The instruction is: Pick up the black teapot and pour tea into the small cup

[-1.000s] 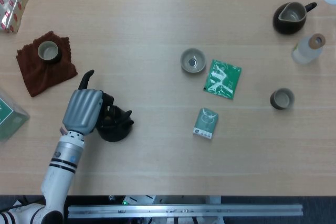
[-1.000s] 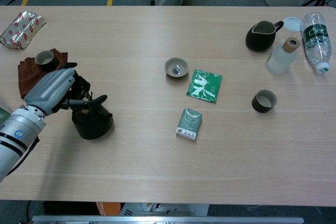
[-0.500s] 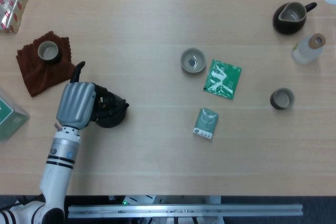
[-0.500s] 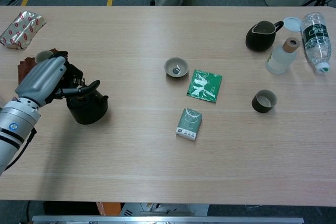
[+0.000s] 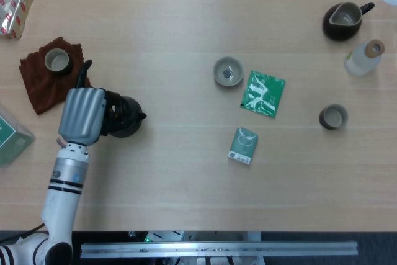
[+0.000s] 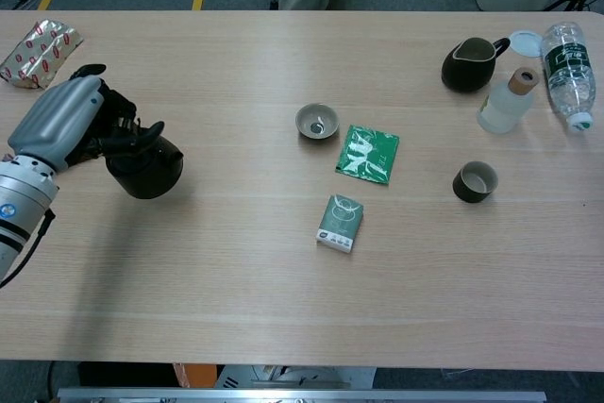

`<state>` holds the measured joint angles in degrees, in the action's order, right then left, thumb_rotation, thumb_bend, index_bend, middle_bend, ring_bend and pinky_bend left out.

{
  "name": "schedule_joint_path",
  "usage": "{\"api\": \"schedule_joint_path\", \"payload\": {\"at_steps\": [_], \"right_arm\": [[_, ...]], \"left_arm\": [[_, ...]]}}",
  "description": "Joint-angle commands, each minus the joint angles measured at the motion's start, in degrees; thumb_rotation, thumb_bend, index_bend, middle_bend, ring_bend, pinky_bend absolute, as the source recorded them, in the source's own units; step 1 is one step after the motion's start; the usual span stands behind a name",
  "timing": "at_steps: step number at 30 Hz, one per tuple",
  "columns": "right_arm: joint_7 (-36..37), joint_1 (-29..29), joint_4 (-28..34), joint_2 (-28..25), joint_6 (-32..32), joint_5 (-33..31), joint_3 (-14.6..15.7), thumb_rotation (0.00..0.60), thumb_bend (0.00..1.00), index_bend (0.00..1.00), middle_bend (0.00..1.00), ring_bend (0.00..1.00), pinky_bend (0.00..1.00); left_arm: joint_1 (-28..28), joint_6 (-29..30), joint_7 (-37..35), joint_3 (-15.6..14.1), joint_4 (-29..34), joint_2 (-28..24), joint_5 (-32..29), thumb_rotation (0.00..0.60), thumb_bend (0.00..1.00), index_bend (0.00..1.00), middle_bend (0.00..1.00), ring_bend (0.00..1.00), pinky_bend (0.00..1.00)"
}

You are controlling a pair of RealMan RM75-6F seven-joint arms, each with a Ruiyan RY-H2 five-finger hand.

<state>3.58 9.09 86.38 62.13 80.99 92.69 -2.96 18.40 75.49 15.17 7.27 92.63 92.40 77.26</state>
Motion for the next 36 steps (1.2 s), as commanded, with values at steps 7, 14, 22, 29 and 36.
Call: {"api": "schedule_joint_path", "payload": {"at_steps": [7,14,22,29,36], "right_arm": [[-2.34,3.8,1.97,-0.37,-3.54,1.67,-0.36,0.6,0.14,0.34,0.3,0.18,0.26],[-5.02,6.98,3.83,-0.59,-7.67,1.99,-0.33,0.6,0.14,0.34,0.3,0.18,0.26],[-9.07,12.24,5.86,-0.13,-14.86,0.83,-1.19,0.6,0.14,0.34,0.3,0.18,0.26],[-13.45,17.35,7.52,2.02,-22.62,-1.88,-1.87,0.6,0.14,0.34,0.29,0.18,0.26],[-16.99,21.12,8.48,4.53,-27.16,-5.22,-3.01,0.6,0.14,0.29,0.27,0.17,0.26]], "left_arm": [[0.22,0.67,0.54,0.05,0.92,-0.91,0.59,0.512,0.3,0.9,1.0,0.79,0.06],[0.41,1.44,0.44,0.24,1.63,-1.74,1.46,0.515,0.3,0.89,0.99,0.79,0.06],[0.85,2.08,1.66,0.33,3.12,-3.51,2.81,0.515,0.3,0.89,0.99,0.79,0.06],[0.96,2.84,3.2,0.12,5.51,-5.32,4.07,0.519,0.3,0.88,0.99,0.78,0.06],[0.64,3.87,3.77,-0.25,7.58,-6.76,5.16,0.525,0.3,0.88,0.99,0.78,0.06]]}}
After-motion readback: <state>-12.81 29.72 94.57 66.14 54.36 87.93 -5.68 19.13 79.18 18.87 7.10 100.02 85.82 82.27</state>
